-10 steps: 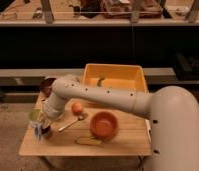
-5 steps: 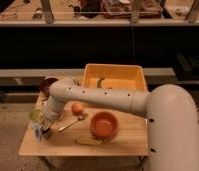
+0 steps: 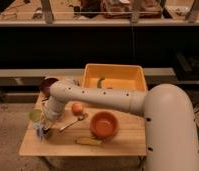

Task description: Place towel in metal cup

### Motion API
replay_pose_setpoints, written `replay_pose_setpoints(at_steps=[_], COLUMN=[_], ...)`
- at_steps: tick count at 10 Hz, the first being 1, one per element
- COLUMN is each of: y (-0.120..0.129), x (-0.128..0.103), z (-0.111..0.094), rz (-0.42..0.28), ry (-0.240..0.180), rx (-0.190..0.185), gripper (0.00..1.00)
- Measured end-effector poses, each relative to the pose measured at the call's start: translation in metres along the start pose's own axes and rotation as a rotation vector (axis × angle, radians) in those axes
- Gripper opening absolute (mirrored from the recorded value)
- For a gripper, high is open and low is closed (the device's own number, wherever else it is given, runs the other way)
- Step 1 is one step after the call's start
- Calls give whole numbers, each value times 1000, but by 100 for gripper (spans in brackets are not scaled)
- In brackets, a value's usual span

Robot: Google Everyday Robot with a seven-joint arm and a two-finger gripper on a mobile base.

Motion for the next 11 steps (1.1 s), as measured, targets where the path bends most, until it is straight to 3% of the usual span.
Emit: replay_pose_setpoints(at_steps=[2,8,10,11], y=[-1,0,-1,-1], x=[1,0,-2,-4], z=[1,1,2,3], rz=[6,-16,-27,-31], ry=[0,-2,6,14], rx=[1,2,-4,-9], gripper=[8,70,80,80])
